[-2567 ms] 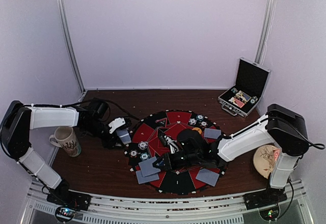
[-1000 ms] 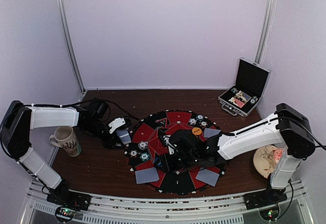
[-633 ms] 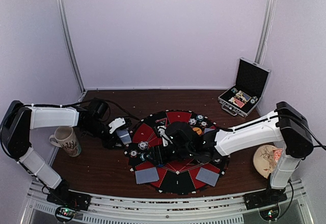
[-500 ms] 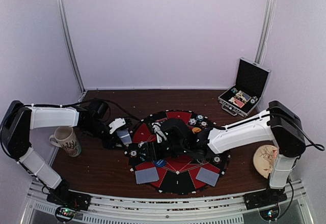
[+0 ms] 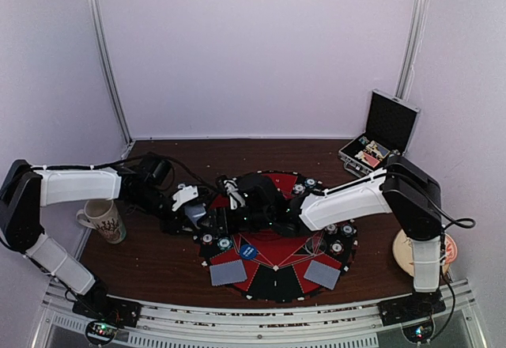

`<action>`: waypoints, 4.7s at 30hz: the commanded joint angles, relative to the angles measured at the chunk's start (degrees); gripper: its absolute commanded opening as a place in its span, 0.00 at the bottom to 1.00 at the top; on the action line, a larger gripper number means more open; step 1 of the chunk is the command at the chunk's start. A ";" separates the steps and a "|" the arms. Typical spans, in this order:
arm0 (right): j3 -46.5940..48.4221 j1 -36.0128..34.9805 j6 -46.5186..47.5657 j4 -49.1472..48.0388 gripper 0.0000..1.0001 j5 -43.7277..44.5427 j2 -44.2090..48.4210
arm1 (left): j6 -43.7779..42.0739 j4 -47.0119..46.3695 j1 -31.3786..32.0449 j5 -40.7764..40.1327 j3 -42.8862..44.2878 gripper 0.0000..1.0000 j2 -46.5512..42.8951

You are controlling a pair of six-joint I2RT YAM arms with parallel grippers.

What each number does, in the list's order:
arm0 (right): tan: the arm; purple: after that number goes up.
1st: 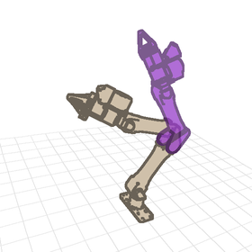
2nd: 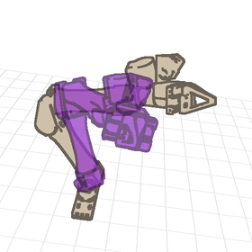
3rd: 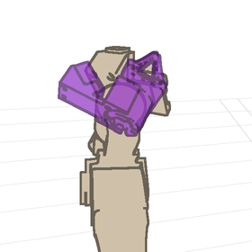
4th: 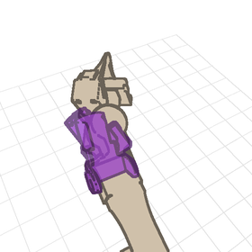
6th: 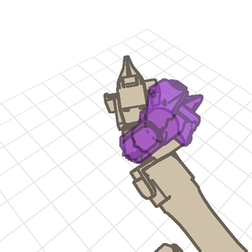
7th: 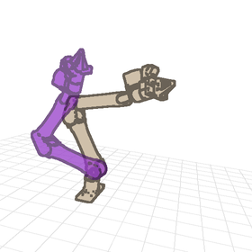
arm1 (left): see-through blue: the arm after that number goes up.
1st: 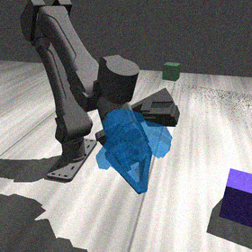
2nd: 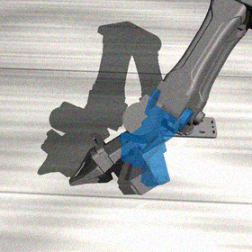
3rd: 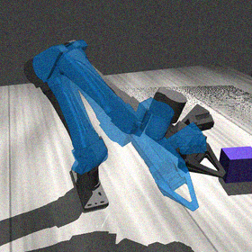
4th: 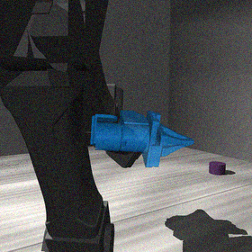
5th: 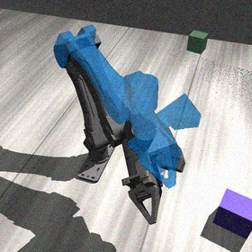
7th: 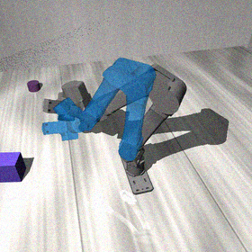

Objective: Distribute texas hold em gaming equipment
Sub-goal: Pick up the poker card from the face-down deck piles, then distribute the poker card in the big blind area.

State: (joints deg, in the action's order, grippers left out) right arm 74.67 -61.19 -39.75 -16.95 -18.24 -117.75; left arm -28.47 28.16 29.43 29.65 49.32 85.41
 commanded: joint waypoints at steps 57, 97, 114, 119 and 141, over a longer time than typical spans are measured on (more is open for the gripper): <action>-13.88 7.13 -3.96 -8.79 0.00 -3.13 12.49 | -3.44 1.20 2.22 2.43 -0.87 0.36 -0.75; -48.42 44.13 -4.83 -7.71 0.00 -8.57 33.47 | -3.34 1.25 2.23 2.48 -0.81 0.36 -0.95; -46.62 45.17 -4.54 -7.98 0.01 -8.57 28.63 | -3.44 1.19 2.29 2.57 -0.81 0.36 -0.77; -45.47 45.24 -4.16 -7.14 0.13 -8.44 27.52 | -3.44 1.19 2.23 2.66 -0.81 0.36 -0.64; -45.06 45.56 -1.14 6.13 0.49 7.13 40.43 | -3.42 1.20 2.23 2.50 -0.63 0.36 -0.15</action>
State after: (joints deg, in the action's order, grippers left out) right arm 28.91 -15.99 -41.85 -13.87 -16.53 -81.25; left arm -31.44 30.09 31.35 30.92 48.51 85.01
